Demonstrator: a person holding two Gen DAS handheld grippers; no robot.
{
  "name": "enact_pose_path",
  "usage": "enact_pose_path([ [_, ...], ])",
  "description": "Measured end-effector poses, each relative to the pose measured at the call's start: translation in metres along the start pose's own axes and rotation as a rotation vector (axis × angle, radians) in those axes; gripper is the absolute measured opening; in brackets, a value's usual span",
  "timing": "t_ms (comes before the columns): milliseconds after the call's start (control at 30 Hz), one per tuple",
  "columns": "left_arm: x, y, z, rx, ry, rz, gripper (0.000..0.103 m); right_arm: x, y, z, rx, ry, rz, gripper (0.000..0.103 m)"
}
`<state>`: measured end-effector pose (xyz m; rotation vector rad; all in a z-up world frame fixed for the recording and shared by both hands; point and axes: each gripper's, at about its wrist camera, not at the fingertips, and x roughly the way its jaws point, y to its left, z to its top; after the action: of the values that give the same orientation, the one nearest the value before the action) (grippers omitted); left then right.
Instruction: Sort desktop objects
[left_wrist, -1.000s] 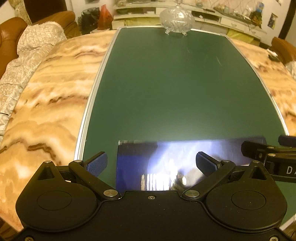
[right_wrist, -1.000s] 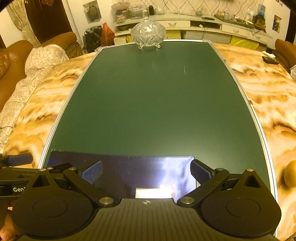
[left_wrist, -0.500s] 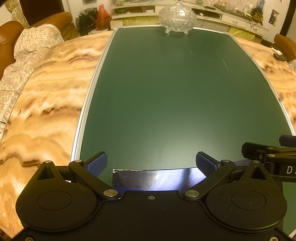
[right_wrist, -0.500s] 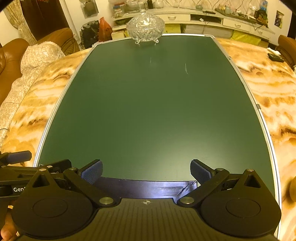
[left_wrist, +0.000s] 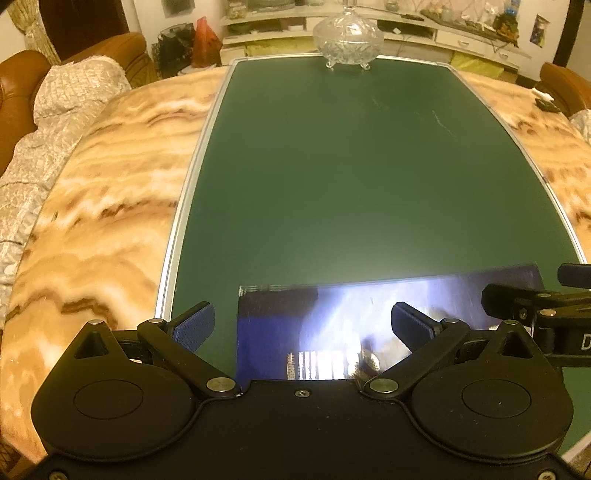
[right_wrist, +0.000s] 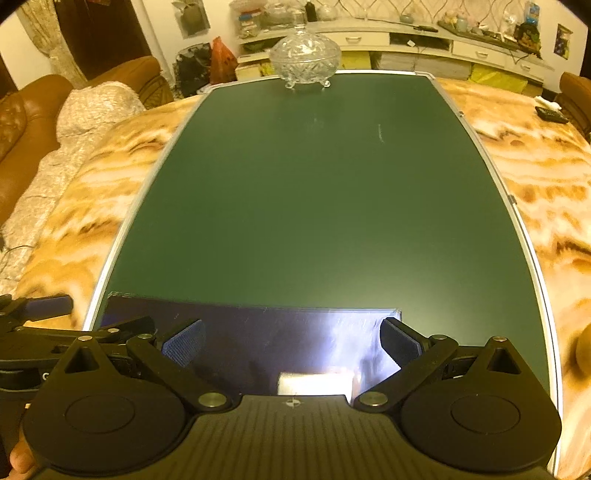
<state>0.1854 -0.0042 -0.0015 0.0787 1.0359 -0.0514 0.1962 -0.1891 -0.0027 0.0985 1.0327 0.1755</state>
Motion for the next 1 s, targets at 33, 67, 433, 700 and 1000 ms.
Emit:
enact_pose_path([
  [33,-0.004,0.001,-0.005,-0.002,-0.003,-0.004,0.103,-0.004,0.001,-0.005,-0.002,-0.001,0.004,0.103],
  [67,-0.008,0.001,-0.011,-0.006,-0.003,-0.010,0.103,-0.008,0.002,-0.010,-0.005,0.000,0.008,0.103],
  [433,-0.037,0.006,-0.062,-0.037,0.002,-0.042,0.103,-0.039,0.010,-0.057,-0.037,-0.001,0.018,0.103],
  [700,-0.050,0.007,-0.085,-0.046,-0.001,-0.058,0.095,-0.047,0.009,-0.077,-0.006,-0.005,0.029,0.103],
  [1000,-0.061,0.005,-0.101,-0.050,-0.007,-0.065,0.093,-0.056,0.008,-0.094,0.010,-0.016,0.035,0.103],
])
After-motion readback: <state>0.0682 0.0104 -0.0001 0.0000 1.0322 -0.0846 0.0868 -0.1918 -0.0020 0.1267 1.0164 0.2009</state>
